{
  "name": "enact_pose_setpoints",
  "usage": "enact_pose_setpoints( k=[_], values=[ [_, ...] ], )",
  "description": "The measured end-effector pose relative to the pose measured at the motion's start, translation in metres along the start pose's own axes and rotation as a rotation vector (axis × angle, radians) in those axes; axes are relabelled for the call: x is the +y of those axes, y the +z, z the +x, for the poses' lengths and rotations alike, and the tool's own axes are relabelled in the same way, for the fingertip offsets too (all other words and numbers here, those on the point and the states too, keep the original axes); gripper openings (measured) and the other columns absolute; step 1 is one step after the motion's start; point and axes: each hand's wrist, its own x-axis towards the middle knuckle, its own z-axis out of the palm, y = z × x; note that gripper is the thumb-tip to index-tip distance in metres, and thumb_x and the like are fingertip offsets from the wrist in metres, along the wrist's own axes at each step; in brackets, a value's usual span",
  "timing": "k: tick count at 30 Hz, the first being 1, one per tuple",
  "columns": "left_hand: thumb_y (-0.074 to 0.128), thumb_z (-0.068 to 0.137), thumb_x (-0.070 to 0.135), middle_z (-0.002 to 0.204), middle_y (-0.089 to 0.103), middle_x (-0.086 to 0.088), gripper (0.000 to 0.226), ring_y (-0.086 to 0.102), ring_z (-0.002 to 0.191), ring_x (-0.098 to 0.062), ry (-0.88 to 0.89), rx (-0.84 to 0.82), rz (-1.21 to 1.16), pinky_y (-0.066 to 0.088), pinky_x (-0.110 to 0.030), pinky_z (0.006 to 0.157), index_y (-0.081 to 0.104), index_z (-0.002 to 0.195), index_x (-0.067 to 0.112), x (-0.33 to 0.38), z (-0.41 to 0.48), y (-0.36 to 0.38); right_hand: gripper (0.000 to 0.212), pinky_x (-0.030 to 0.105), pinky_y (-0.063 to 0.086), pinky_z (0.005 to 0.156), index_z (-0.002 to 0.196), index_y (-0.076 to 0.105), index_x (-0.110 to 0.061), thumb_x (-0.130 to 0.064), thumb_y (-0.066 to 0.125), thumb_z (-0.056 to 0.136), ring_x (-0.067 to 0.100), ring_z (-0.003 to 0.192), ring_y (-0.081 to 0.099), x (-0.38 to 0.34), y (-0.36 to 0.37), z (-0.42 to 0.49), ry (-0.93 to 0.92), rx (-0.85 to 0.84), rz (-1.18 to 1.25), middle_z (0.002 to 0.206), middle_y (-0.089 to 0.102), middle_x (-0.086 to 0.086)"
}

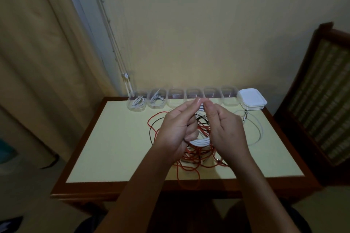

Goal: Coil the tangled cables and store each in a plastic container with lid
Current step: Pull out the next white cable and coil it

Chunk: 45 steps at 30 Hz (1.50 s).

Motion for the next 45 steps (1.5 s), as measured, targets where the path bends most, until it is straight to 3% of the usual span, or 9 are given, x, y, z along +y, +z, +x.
enact_pose_setpoints(
  k=[3,7,12,18,22,33,35,40,45],
  values=[
    [0.059,0.094,0.029,0.055,0.019,0.007,0.026,0.015,0.042,-0.003,-0.012,0.004,-0.018,0.013,-0.016,0.035,0.073,0.107,0.011,0.001,-0.001,-0.001,0.054,0.028,0.031,0.053,0.097,0.071,-0.009,-0.052,0.038,0.103,0.008,0.053,0.041,0.003,0.001,-0.001,0.029,-0.025,0.071,0.056,0.048,0.001],
    [0.051,0.103,0.026,0.054,0.017,0.008,0.027,0.015,0.038,-0.001,0.004,0.063,-0.094,0.014,-0.015,0.031,0.069,0.11,0.008,0.008,0.003,-0.01,0.042,0.029,0.037,0.057,0.081,0.059,-0.01,-0.042,0.044,0.105,0.008,0.059,0.045,0.011,-0.002,-0.003,0.06,-0.039,0.182,0.063,0.053,-0.003],
    [0.053,0.096,0.027,0.049,0.018,0.01,0.022,0.017,0.033,0.0,0.0,0.115,-0.229,0.013,-0.014,0.028,0.066,0.103,0.011,0.026,0.006,-0.024,0.021,0.009,0.038,0.062,0.088,0.068,-0.018,-0.019,0.055,0.104,-0.004,0.071,0.059,0.033,-0.009,-0.008,0.089,-0.054,0.124,0.074,0.065,-0.025],
    [0.056,0.091,0.027,0.047,0.018,0.01,0.021,0.018,0.031,-0.002,0.009,0.12,-0.292,0.012,-0.015,0.028,0.065,0.103,0.012,0.035,0.005,-0.028,0.013,0.025,0.052,0.069,0.087,0.07,-0.026,-0.025,0.064,0.099,-0.001,0.074,0.067,0.059,-0.004,-0.018,0.091,-0.161,-0.07,0.074,0.072,-0.018],
    [0.055,0.094,0.027,0.049,0.018,0.01,0.021,0.018,0.032,-0.001,-0.005,0.131,-0.297,0.013,-0.015,0.028,0.065,0.103,0.012,0.032,0.004,-0.027,0.014,0.009,0.043,0.06,0.083,0.071,-0.027,-0.017,0.074,0.092,-0.005,0.068,0.065,0.065,0.002,-0.026,0.12,-0.282,-0.131,0.066,0.07,-0.012],
    [0.056,0.088,0.023,0.043,0.022,0.007,0.017,0.004,0.042,-0.007,-0.104,0.117,-0.462,0.008,-0.016,0.031,0.065,0.097,0.012,0.033,0.003,-0.026,0.02,0.007,0.042,0.06,0.075,0.068,-0.024,-0.011,0.081,0.084,0.0,0.066,0.064,0.067,0.005,-0.026,0.245,-0.251,-0.103,0.065,0.068,-0.008],
    [0.056,0.088,0.022,0.043,0.022,0.007,0.016,0.004,0.042,-0.007,-0.11,0.114,-0.485,0.008,-0.016,0.03,0.066,0.095,0.012,0.032,0.005,-0.027,0.014,0.006,0.041,0.056,0.079,0.069,-0.017,-0.008,0.077,0.087,-0.001,0.058,0.064,0.062,0.005,-0.025,0.336,-0.177,0.034,0.064,0.07,-0.005],
    [0.055,0.088,0.021,0.041,0.023,0.008,0.013,0.005,0.037,-0.007,-0.167,0.099,-0.507,0.01,-0.015,0.027,0.064,0.093,0.012,0.022,0.006,-0.027,0.006,0.021,0.06,0.064,0.095,0.06,0.0,0.001,0.065,0.093,0.02,0.07,0.073,0.043,0.003,-0.013,0.694,0.151,0.902,0.087,0.072,0.019],
    [0.058,0.086,0.021,0.043,0.022,0.008,0.015,0.017,0.026,-0.005,-0.194,0.137,-0.482,0.011,-0.015,0.026,0.065,0.095,0.011,0.008,0.009,-0.02,0.007,0.025,0.062,0.073,0.093,0.059,0.0,0.001,0.066,0.093,0.024,0.083,0.076,0.028,0.0,-0.006,0.768,0.279,1.129,0.086,0.072,0.017]
  ],
)
